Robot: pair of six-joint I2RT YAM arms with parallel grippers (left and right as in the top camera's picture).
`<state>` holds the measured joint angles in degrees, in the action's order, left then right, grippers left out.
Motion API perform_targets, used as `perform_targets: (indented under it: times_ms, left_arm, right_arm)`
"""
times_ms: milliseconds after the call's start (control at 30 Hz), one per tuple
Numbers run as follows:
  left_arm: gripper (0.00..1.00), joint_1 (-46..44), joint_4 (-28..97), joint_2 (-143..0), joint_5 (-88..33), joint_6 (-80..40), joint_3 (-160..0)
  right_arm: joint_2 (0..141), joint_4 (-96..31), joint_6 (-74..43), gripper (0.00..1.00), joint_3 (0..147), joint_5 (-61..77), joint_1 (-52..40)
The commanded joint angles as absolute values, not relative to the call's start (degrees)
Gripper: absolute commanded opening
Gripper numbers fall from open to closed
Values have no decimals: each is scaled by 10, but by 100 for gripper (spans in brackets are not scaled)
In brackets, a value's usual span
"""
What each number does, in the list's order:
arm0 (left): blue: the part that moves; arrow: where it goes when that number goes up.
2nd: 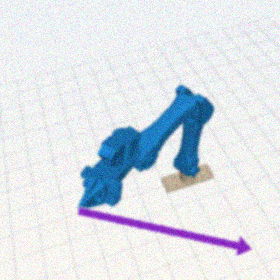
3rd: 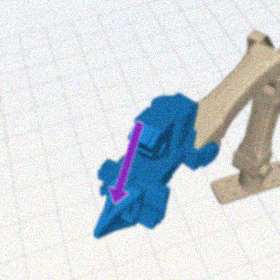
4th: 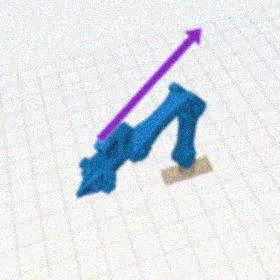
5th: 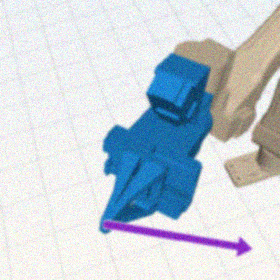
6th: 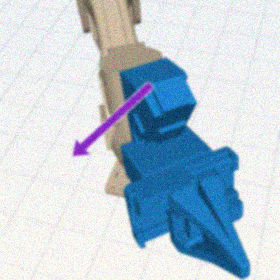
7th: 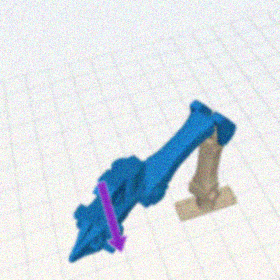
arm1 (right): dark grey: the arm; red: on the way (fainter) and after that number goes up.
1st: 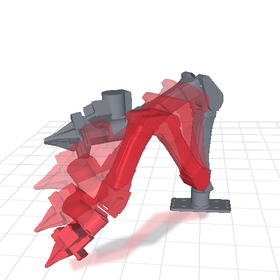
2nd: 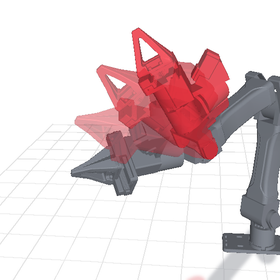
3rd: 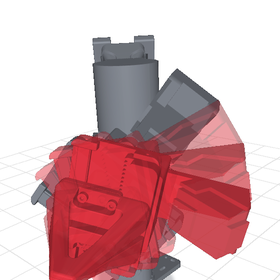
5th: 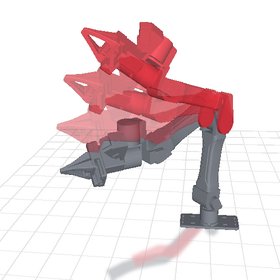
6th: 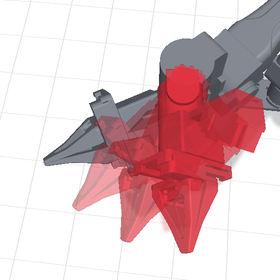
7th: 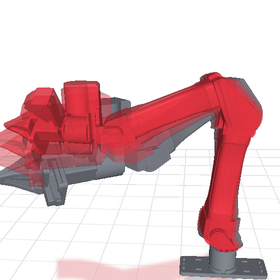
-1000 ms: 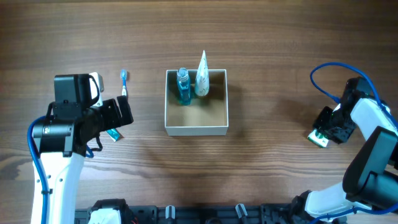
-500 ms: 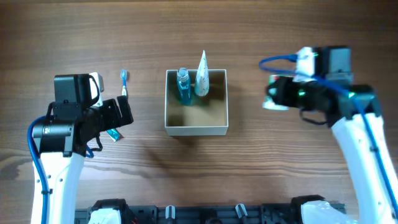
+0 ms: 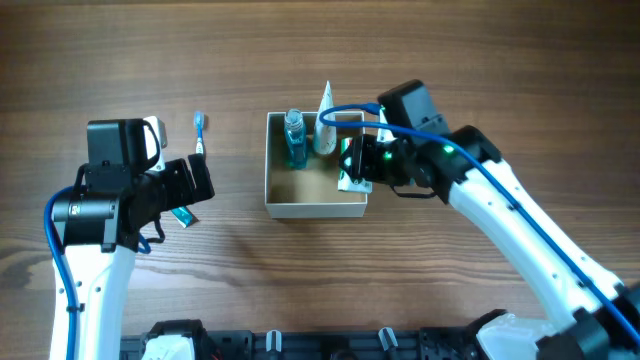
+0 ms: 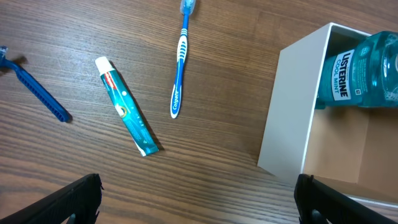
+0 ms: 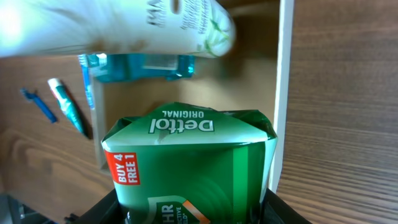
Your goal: Pack container
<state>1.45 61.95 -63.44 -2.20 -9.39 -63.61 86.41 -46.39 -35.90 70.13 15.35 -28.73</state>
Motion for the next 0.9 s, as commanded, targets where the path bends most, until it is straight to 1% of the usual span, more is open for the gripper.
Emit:
perform_targets:
  times_ms: [0, 67, 133, 200, 233, 300, 367, 433, 533, 567, 633, 700, 733, 767, 800, 833, 867]
  left_arm:
    - [100, 11, 620, -634, -17, -99, -644]
    - [100, 11, 620, -634, -17, -99, -644]
    - [100, 11, 620, -634, -17, -99, -644]
    - [100, 11, 620, -634, -17, -99, -644]
    - [100, 11, 620, -634, -17, -99, -644]
    - [100, 11, 620, -634, -17, -99, -644]
    - [100, 11, 620, -634, -17, -99, -644]
    - [100, 11, 620, -634, -17, -99, -644]
    - [100, 11, 620, -634, -17, -99, -644]
    - [100, 11, 621, -634, -17, -99, -644]
    - [100, 11, 623, -634, -17, -99, -644]
    - [100, 11, 622, -634, -17, -99, -644]
    - [100, 11, 622, -634, -17, -99, -644]
    - [100, 11, 615, -634, -17, -99, -644]
    - [100, 11, 610, -634, -22, -99, -644]
    - [94, 11, 597, -634, -38, -99, -644]
    - [87, 11, 586, -635, -51, -100, -651]
  right_arm:
    - [902, -461, -377, 5, 711, 147, -289]
    - [912, -461, -375, 10, 711, 151, -289]
    - [914, -461, -375, 45, 711, 151, -289]
    - [914, -461, -375, 52, 711, 151, -289]
    - [914, -462, -375, 58, 711, 151, -289]
    - [914, -461, -375, 61, 711, 151, -289]
    - [914, -462, -375, 72, 711, 151, -289]
    - [914, -463, -375, 71, 711, 151, -289]
    - [906, -463, -373, 66, 712, 136, -286]
    - [892, -470, -379, 64, 712, 108, -280]
    - [847, -496, -424, 64, 712, 17, -261]
    - [761, -531, -440, 69, 712, -119, -227]
    - [722, -546, -435, 74, 712, -168, -210]
    - [693, -559, -434, 84, 711, -199, -192]
    - [671, -573, -423, 86, 711, -210, -171]
    - [661, -588, -393, 87, 711, -206, -152]
    - [660, -611, -374, 87, 711, -205, -135]
